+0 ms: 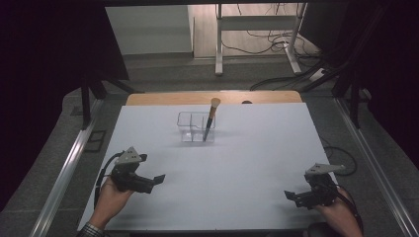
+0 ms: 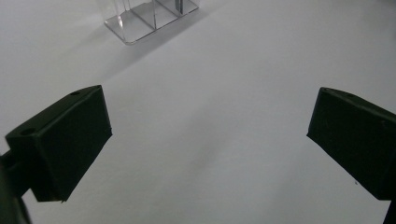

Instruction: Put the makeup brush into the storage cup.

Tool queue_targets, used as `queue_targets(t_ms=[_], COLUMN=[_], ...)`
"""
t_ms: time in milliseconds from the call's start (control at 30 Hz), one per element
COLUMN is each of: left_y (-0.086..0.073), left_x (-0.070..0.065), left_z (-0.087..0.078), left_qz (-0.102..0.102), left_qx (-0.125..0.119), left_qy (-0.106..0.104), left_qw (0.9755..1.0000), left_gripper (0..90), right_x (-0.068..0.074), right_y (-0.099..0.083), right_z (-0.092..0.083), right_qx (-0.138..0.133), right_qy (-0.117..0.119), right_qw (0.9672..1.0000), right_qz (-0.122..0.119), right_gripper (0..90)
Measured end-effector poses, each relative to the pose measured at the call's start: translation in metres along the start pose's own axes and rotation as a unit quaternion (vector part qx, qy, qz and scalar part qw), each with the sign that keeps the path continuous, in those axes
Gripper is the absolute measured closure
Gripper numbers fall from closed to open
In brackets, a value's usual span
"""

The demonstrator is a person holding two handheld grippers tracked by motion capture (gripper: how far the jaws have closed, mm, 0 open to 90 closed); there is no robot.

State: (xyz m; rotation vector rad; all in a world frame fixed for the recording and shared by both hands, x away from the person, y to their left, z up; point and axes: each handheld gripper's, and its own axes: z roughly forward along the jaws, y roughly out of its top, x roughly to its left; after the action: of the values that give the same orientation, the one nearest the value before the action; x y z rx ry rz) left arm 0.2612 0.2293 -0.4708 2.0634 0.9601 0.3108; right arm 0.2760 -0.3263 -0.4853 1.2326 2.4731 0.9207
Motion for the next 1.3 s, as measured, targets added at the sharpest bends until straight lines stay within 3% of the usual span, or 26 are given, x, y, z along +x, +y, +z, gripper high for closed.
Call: queue_targets(t_ms=[767,933,1300], left_y=[-0.032,-0.038,-0.049], left_x=[0.011,0.013,0.016], left_z=[-0.023,-0.027,-0.033], left_qz=[-0.026,-0.025,-0.028], left_qx=[0.006,0.013,0.025], left_qy=[0.046,0.061,0.072], left_qw=[0.9986,0.9978,0.9967], left_gripper=[0.0,0.0,0.0], right_x=[0.000,0.000,0.000], right_y=[0.000,0.000,0.000], right_z=[0.000,0.000,0.000], right_qx=[0.000,0.000,0.001], right_qy=[-0.002,-0.001,-0.002], right_qw=[1.0000,1.0000,1.0000], right_qz=[-0.001,-0.001,-0.002], right_gripper=[0.0,0.0,0.0])
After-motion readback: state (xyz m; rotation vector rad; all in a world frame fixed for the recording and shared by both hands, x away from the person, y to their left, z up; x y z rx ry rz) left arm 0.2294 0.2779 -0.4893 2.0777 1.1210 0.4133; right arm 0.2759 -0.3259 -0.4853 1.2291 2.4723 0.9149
